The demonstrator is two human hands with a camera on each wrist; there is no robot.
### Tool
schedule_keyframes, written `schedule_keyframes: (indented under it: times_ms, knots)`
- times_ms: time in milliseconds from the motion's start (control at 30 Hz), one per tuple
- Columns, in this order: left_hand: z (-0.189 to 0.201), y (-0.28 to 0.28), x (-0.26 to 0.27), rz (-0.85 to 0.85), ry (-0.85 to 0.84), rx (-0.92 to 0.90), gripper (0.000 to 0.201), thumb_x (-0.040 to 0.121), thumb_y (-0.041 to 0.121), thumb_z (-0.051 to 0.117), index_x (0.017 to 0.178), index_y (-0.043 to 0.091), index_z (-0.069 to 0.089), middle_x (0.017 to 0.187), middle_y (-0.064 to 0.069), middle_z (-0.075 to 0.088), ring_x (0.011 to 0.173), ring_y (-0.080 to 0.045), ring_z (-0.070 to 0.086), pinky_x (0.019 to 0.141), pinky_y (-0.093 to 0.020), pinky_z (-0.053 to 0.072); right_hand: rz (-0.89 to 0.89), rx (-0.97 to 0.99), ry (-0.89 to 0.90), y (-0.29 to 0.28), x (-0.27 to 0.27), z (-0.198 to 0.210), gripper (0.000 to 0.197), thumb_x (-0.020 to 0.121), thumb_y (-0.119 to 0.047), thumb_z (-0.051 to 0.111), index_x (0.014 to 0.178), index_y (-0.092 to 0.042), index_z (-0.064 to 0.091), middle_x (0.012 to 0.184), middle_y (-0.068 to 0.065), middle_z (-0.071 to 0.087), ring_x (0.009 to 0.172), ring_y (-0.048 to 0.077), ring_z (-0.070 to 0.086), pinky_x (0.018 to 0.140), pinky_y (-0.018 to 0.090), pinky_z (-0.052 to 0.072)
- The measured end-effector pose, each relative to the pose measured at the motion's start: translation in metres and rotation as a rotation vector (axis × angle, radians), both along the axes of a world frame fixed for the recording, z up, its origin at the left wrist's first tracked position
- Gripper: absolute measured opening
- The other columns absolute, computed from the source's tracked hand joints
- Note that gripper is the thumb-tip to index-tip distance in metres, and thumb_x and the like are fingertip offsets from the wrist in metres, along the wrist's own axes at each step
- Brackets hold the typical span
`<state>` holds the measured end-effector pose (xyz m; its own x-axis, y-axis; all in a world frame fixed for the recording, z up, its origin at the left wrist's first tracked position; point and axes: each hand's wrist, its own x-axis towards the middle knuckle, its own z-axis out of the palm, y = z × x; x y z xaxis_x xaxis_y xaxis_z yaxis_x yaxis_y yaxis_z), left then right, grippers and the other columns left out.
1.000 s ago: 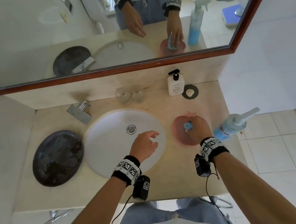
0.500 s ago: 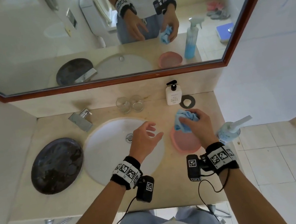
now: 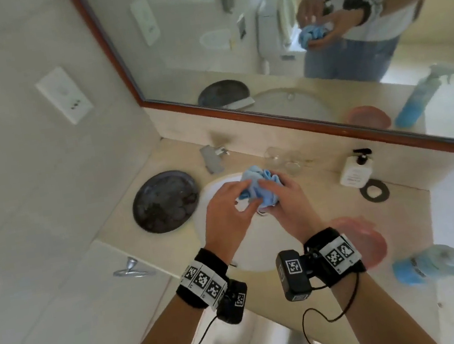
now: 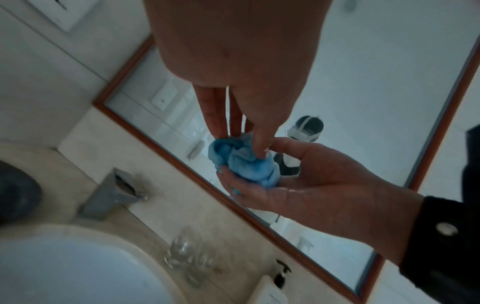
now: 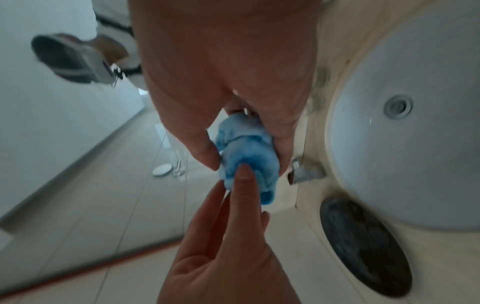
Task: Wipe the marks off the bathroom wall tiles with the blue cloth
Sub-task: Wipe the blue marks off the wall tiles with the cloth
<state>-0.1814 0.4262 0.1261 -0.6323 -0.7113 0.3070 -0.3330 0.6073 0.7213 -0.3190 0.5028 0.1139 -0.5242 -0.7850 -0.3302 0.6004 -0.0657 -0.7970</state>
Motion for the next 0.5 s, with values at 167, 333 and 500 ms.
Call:
schedule_keyframes:
  times_ms: [167,333,500]
  knots:
    - [0.029,-0.039,0.089,0.249,0.082,-0.063,0.037,0.086,0.021,0.085,0.12,0.016,0.073,0.113,0.005,0.072,0.095,-0.003,0.065,0.087,-0.023,0.056,0.216,-0.052,0.067,-0.063,0.078,0.042,0.041,0.093,-0.007,0.074,0.132,-0.007,0.061,0.123,0.016,0.072,0.109,0.033,0.073,0.092,0.046,0.06]
    - [0.071,-0.081,0.215,0.414,0.182,-0.098,0.036,0.083,0.016,0.088,0.116,0.015,0.074,0.108,0.004,0.073,0.09,-0.008,0.069,0.082,-0.03,0.06,0.396,-0.114,0.095,-0.133,0.193,0.084,0.051,0.087,-0.01,0.081,0.134,-0.009,0.059,0.123,0.014,0.072,0.11,0.033,0.073,0.096,0.051,0.058]
    - [0.116,-0.104,0.353,0.622,0.225,-0.139,0.03,0.085,0.014,0.086,0.113,0.02,0.076,0.103,0.011,0.075,0.088,-0.005,0.071,0.076,-0.018,0.057,0.576,-0.185,0.173,-0.184,0.335,0.132,0.046,0.086,-0.012,0.083,0.128,-0.012,0.063,0.119,0.011,0.074,0.106,0.029,0.075,0.094,0.047,0.06]
